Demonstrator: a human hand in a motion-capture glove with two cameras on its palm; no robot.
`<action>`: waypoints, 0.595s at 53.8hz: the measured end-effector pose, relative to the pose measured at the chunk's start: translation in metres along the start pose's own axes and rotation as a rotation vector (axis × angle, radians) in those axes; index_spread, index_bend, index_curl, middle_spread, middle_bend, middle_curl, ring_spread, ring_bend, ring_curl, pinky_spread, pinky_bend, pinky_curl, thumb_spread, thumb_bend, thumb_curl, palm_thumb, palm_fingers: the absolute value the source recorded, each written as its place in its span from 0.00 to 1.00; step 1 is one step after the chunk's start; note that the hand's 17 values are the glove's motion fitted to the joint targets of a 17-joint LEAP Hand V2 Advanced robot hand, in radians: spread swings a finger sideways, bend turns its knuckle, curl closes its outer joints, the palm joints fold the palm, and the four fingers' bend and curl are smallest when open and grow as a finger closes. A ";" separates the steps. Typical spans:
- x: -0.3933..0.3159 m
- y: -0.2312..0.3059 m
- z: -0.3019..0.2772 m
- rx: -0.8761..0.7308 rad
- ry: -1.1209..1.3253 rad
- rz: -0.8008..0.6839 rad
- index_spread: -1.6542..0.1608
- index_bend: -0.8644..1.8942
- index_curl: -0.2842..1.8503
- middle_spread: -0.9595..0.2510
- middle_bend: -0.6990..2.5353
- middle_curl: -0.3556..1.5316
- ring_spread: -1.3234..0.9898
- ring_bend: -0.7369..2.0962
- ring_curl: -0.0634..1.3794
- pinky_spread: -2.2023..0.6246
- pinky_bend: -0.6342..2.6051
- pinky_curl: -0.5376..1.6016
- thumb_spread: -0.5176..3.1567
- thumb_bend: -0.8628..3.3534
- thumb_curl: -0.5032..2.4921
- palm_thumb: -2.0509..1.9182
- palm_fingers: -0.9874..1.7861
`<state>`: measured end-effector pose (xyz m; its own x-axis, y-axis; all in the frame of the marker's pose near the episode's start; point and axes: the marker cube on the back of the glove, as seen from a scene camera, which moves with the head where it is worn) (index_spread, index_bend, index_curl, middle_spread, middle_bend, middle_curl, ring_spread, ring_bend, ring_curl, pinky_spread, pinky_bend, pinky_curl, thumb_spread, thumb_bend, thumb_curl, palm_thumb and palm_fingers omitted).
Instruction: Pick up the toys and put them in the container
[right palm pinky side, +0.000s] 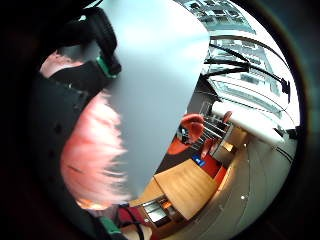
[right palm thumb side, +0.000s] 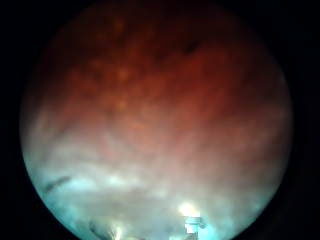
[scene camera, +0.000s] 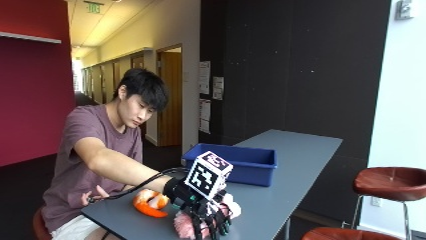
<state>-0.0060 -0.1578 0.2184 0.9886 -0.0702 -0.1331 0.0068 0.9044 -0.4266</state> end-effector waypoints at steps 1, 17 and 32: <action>0.000 0.001 0.000 0.003 0.000 0.000 0.77 0.39 0.22 0.76 0.30 0.36 0.55 0.53 0.27 0.77 0.56 0.44 0.44 0.20 0.28 0.58 0.36; -0.009 0.018 0.002 0.093 -0.009 -0.018 0.75 0.43 0.26 0.60 0.41 0.44 0.45 0.62 0.30 0.71 0.47 0.38 0.48 0.22 0.28 0.62 0.65; -0.013 0.056 -0.003 0.120 -0.078 -0.012 0.74 0.47 0.31 0.53 0.49 0.53 0.42 0.68 0.38 0.65 0.46 0.41 0.43 0.23 0.34 0.68 0.77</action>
<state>-0.0184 -0.1079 0.1937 0.9970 -0.0532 -0.0568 0.0325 0.9478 -0.3173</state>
